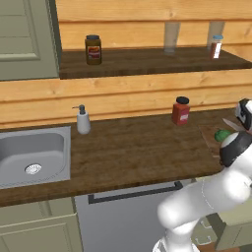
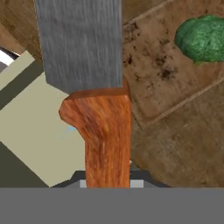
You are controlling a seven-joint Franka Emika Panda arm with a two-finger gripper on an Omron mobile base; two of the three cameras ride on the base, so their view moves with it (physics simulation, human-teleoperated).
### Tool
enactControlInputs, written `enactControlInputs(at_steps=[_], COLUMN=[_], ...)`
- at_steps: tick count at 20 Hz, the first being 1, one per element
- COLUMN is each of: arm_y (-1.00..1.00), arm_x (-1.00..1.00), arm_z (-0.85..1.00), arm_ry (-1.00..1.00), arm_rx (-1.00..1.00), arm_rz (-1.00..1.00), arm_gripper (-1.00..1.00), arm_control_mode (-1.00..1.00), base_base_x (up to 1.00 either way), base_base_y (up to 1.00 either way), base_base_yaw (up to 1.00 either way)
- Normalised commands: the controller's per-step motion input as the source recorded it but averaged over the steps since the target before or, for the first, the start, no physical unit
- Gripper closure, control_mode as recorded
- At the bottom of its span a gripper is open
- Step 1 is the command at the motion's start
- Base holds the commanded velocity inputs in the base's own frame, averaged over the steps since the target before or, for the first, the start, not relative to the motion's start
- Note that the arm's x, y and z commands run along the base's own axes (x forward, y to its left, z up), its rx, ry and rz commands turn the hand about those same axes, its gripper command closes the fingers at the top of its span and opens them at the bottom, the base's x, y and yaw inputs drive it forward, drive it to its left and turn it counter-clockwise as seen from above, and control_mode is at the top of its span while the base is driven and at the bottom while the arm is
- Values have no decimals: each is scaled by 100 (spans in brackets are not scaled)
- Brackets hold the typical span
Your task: Place the appropriate cutting tool for cutting the broccoli skin on the cutting board.
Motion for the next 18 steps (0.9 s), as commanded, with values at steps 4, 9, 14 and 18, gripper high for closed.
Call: enactControlInputs(at_steps=[4,9,14,18], arm_y=[0,-3,-8,-14], arm_x=[55,34,36,37], arm_z=[-33,-36,-24,-26], arm_ry=[4,5,7,8], arm_rx=[10,15,11,4], arm_rz=[-17,-10,-7,-4], arm_gripper=[100,100,100,100], arm_control_mode=[-100,-100,-100,-100], base_base_x=[0,0,0,0], base_base_y=[0,0,0,0], base_base_yaw=[0,0,0,0])
